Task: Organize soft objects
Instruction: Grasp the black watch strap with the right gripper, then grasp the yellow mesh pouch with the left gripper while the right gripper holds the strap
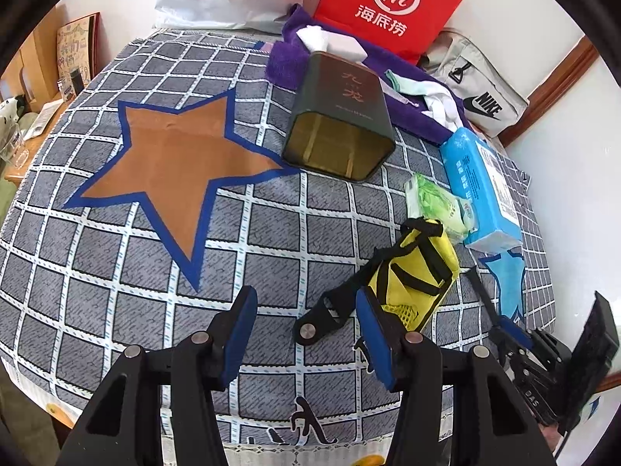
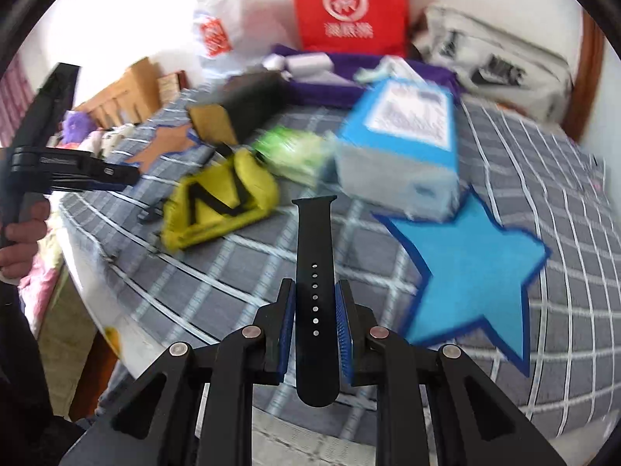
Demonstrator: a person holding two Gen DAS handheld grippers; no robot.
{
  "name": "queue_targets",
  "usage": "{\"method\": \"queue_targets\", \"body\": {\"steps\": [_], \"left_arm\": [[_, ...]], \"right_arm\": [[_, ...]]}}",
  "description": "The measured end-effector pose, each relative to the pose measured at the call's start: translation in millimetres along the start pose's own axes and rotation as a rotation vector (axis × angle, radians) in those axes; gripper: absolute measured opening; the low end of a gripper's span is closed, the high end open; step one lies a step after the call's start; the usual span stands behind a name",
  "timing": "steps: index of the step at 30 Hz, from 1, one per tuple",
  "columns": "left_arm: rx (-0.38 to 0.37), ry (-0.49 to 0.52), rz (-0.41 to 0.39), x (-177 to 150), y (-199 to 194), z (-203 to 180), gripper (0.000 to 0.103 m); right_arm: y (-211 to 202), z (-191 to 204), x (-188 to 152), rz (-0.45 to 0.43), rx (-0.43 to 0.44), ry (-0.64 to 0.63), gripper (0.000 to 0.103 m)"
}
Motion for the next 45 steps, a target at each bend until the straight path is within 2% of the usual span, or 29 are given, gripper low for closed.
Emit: {"method": "queue_targets", "body": {"steps": [3, 6, 8, 10, 15, 21, 24, 28, 29, 30, 34, 39, 41, 45], "left_arm": [[0.007, 0.004, 0.010, -2, 3, -2, 0.051], [0.015, 0.009, 0.019, -3, 6, -2, 0.051], [0.004, 0.016, 0.016, -2, 6, -5, 0.051], [-0.017, 0.029, 0.010, -1, 5, -10, 0.051], [-0.055, 0.101, 0.003, -2, 7, -33, 0.051], [-0.097, 0.180, 0.038, -9, 24, -64, 0.051], [-0.083, 0.214, 0.040, -11, 34, -72, 0.051], [-0.010, 0.283, -0.002, -10, 40, -77, 0.047], [0.020, 0.297, -0.013, -9, 40, -77, 0.037], [0.040, 0.304, -0.019, -8, 40, -76, 0.034], [0.014, 0.287, -0.017, -5, 38, -75, 0.032], [0.013, 0.291, -0.002, -4, 47, -78, 0.036], [0.015, 0.269, -0.012, -1, 45, -76, 0.029], [0.007, 0.257, -0.018, 1, 37, -75, 0.028]], "right_arm": [[13, -2, -4, 0.017, -0.012, 0.000, 0.021], [21, 4, 2, -0.021, -0.021, -0.044, 0.028], [26, 6, 6, -0.044, -0.050, -0.086, 0.028], [30, 7, 11, -0.063, -0.060, -0.102, 0.021], [28, -1, 17, -0.068, -0.006, -0.023, 0.020], [13, -9, 17, -0.093, -0.013, 0.009, 0.020], [7, -13, 17, -0.105, -0.003, 0.027, 0.020], [6, -17, 16, -0.107, 0.025, 0.054, 0.020], [6, -17, 16, -0.107, 0.024, 0.056, 0.020], [8, -17, 15, -0.105, 0.024, 0.056, 0.020], [10, -20, 14, -0.101, 0.030, 0.068, 0.020], [15, -21, 14, -0.090, 0.035, 0.080, 0.020], [16, -21, 14, -0.086, 0.037, 0.085, 0.020], [10, -22, 19, -0.093, 0.038, 0.088, 0.020]]}}
Point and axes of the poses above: each gripper's, at about its wrist camera, not at the fingertips, and y roughly the way its jaws point, z to its left, x to its top, the point moved 8 cm from there along y, roughly the way its jaws point, and after that the axes turned 5 degrees about -z, right-handed, at the moved point
